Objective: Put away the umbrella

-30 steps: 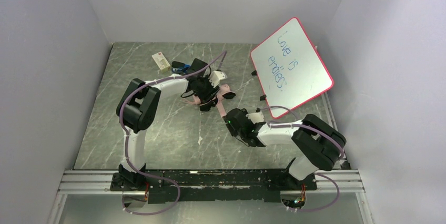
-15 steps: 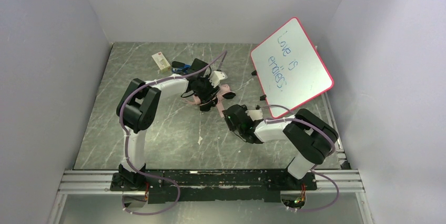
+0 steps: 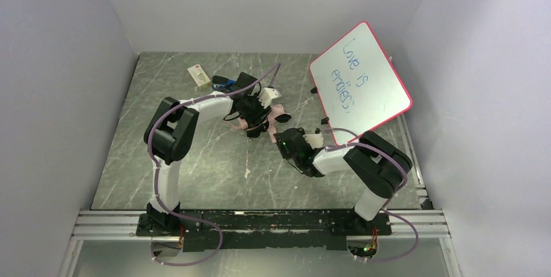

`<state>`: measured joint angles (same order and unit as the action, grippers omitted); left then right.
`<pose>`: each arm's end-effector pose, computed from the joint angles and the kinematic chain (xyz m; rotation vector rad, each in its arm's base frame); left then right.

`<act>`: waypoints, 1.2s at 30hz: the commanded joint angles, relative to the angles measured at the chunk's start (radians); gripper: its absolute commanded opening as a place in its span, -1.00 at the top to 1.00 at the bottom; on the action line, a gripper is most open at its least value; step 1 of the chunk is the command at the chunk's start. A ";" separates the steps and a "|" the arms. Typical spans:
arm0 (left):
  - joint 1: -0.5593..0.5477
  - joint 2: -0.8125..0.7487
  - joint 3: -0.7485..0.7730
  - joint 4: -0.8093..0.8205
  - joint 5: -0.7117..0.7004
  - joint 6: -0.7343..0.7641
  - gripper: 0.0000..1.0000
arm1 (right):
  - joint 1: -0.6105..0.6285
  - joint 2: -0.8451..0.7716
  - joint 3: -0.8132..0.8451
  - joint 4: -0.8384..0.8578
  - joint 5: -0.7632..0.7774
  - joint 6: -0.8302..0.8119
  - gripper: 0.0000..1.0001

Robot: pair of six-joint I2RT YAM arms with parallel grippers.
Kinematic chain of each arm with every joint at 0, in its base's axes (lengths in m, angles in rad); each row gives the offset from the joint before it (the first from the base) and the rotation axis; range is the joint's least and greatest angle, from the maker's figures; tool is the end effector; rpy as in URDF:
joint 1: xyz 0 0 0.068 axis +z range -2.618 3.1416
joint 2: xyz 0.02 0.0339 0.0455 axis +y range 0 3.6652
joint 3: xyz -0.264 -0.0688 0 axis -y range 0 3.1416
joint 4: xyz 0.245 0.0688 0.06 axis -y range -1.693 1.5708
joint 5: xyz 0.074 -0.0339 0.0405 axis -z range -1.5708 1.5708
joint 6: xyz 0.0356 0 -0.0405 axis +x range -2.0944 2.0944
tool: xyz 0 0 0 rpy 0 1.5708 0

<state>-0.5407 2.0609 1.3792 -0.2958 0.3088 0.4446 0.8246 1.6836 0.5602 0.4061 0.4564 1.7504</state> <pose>0.3654 -0.2320 0.1492 1.3036 2.1738 -0.4308 0.2081 0.2020 0.1112 1.2669 1.9848 0.8703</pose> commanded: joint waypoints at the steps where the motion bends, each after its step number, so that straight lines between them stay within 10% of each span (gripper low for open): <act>1: 0.012 0.096 -0.044 -0.102 -0.207 0.051 0.90 | -0.011 0.054 -0.038 -0.012 0.003 -0.040 0.16; 36: 0.012 0.104 -0.035 -0.115 -0.208 0.052 0.90 | -0.110 0.324 0.024 0.620 -0.151 -0.385 -0.03</act>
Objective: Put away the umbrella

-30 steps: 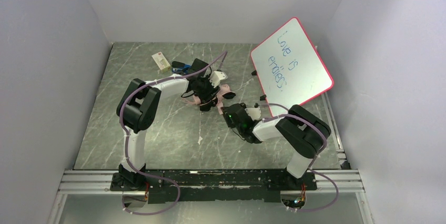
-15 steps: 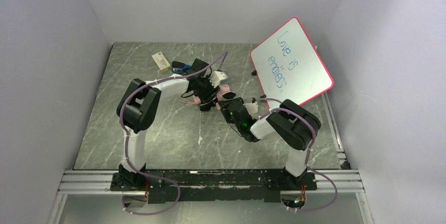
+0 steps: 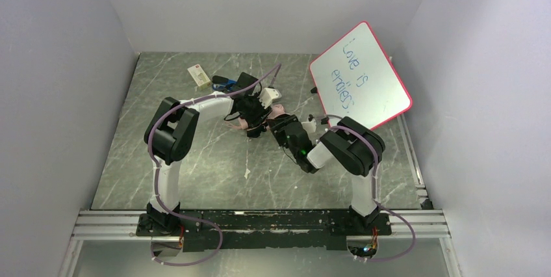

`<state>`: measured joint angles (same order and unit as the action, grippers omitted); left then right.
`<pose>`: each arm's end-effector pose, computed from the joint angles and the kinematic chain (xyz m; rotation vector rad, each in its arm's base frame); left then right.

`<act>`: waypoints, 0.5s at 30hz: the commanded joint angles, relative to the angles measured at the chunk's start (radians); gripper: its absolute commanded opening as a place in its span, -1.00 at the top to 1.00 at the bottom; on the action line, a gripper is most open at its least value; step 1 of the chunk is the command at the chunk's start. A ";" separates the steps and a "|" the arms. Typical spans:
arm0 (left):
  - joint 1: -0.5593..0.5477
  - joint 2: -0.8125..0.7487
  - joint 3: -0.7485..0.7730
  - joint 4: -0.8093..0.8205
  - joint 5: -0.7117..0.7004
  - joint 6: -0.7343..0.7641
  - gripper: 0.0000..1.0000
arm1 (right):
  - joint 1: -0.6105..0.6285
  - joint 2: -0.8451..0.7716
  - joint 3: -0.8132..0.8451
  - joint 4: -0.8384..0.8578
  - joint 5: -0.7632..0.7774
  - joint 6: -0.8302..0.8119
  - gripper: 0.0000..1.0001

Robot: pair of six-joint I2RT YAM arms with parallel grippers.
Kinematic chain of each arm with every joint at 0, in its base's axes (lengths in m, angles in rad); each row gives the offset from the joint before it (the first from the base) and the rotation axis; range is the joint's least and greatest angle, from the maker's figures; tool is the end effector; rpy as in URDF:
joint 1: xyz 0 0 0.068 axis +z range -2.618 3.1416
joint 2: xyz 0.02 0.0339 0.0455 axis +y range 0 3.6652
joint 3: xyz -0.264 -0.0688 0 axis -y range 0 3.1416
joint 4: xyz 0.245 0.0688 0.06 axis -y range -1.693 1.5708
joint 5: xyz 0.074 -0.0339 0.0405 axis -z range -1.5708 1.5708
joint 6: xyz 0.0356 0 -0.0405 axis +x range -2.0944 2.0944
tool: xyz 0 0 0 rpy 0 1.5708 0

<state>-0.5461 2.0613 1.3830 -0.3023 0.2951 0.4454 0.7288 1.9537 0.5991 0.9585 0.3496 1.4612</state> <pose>0.3646 -0.2337 0.1496 1.3077 2.1772 -0.4154 0.2535 0.2100 0.0905 0.9799 1.8675 1.0701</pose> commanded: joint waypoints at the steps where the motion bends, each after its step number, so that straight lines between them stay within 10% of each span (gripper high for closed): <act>1: 0.017 0.104 -0.038 -0.109 -0.194 0.052 0.90 | -0.016 0.061 -0.021 0.100 -0.057 -0.105 -0.03; 15: 0.017 0.103 -0.039 -0.112 -0.191 0.053 0.90 | -0.042 0.093 -0.057 0.475 -0.155 -0.228 0.05</act>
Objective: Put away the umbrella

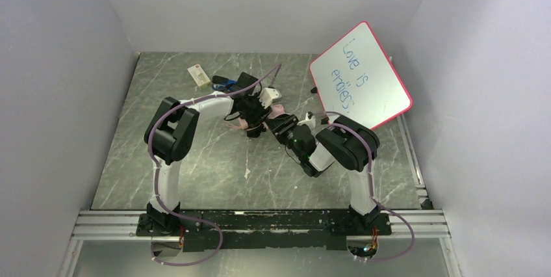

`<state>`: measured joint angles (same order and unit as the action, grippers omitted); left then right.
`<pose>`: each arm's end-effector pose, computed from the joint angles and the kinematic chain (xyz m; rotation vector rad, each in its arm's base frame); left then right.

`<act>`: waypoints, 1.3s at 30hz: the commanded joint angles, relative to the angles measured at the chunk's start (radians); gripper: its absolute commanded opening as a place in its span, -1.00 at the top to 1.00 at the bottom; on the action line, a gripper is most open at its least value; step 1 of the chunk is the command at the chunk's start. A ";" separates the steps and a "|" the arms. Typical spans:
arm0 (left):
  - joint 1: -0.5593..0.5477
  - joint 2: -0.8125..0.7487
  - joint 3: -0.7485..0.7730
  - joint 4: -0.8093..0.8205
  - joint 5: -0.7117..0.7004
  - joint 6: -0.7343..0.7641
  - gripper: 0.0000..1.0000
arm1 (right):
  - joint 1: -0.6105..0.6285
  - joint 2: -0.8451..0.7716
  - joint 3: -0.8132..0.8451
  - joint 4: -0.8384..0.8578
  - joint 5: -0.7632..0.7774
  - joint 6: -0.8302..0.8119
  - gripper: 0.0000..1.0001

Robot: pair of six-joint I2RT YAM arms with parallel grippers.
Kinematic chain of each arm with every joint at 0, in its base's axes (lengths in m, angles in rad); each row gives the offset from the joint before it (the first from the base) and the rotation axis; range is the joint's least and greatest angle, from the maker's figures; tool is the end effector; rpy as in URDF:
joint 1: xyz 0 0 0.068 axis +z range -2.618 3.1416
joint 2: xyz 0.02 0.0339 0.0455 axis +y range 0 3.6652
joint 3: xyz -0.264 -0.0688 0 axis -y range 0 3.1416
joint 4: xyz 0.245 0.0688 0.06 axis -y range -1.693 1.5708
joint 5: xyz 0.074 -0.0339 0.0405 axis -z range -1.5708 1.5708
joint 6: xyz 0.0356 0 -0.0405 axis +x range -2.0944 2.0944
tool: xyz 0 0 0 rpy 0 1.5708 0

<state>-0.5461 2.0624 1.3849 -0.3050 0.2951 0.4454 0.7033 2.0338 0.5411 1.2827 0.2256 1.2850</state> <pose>0.3647 -0.2338 0.1495 1.3084 2.1790 -0.4156 0.2516 0.2029 0.0875 0.7272 1.8086 1.1971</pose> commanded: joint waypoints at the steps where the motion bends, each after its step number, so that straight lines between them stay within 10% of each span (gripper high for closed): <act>1: 0.017 0.102 -0.041 -0.109 -0.191 0.053 0.91 | -0.019 0.009 0.007 0.148 -0.037 -0.058 0.05; 18: 0.015 0.106 -0.040 -0.111 -0.189 0.055 0.90 | -0.036 -0.056 0.022 -0.057 -0.037 -0.107 0.18; 30: 0.014 0.107 -0.048 -0.102 -0.194 0.054 0.90 | -0.036 -0.164 -0.056 -0.172 -0.020 -0.094 1.00; 39: 0.010 0.090 -0.068 -0.084 -0.216 0.051 0.91 | -0.036 -0.304 -0.164 -0.269 -0.042 -0.007 1.00</act>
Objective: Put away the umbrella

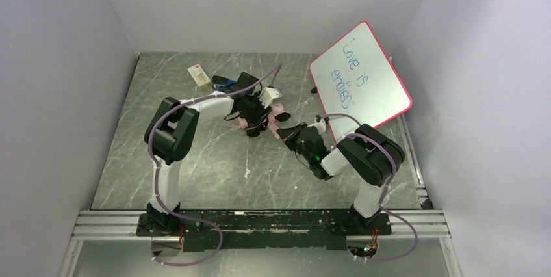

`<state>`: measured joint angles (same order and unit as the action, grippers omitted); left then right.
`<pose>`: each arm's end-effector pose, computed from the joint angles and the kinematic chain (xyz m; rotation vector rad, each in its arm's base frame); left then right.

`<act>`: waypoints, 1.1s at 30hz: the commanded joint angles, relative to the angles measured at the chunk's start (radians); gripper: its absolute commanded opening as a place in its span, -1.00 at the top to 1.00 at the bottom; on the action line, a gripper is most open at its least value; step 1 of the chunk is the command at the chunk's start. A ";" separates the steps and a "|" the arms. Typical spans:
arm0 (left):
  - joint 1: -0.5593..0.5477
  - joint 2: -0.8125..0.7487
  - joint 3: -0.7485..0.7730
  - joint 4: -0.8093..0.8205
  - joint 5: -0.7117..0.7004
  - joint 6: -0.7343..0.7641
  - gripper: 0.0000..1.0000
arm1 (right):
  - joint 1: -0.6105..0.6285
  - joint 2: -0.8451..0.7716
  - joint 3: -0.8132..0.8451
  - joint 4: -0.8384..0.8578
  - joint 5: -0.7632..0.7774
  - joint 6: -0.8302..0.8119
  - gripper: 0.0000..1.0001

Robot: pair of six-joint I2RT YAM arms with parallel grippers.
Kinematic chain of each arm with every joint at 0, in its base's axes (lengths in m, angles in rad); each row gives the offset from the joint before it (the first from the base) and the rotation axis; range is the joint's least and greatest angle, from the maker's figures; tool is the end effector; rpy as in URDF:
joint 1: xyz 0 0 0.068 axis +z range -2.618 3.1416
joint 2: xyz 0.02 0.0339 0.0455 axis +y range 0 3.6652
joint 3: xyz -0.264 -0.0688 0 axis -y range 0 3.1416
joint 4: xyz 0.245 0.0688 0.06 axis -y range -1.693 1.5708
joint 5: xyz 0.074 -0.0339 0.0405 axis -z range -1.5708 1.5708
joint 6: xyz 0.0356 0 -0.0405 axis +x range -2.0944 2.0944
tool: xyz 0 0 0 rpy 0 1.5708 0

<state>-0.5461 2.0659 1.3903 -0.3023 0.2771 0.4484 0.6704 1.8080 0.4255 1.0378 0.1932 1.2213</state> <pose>0.3663 -0.2340 0.1496 1.3049 2.1778 -0.3911 0.2310 0.1744 0.1039 0.6955 1.9445 1.0586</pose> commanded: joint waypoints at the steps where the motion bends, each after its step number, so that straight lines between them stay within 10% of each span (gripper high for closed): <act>1: 0.010 0.085 -0.075 -0.084 -0.201 0.048 0.91 | -0.002 -0.093 -0.061 -0.021 -0.011 0.071 1.00; 15: -0.006 0.063 -0.127 -0.040 -0.245 0.051 0.90 | -0.003 -0.262 -0.114 -0.064 0.025 0.212 1.00; 33: -0.052 -0.016 -0.255 0.031 -0.209 0.083 0.91 | -0.039 -0.101 0.171 -0.183 0.067 0.289 1.00</act>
<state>-0.6079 1.9766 1.2133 -0.1169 0.2306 0.4583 0.6445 1.7035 0.5247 0.8551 0.2192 1.4921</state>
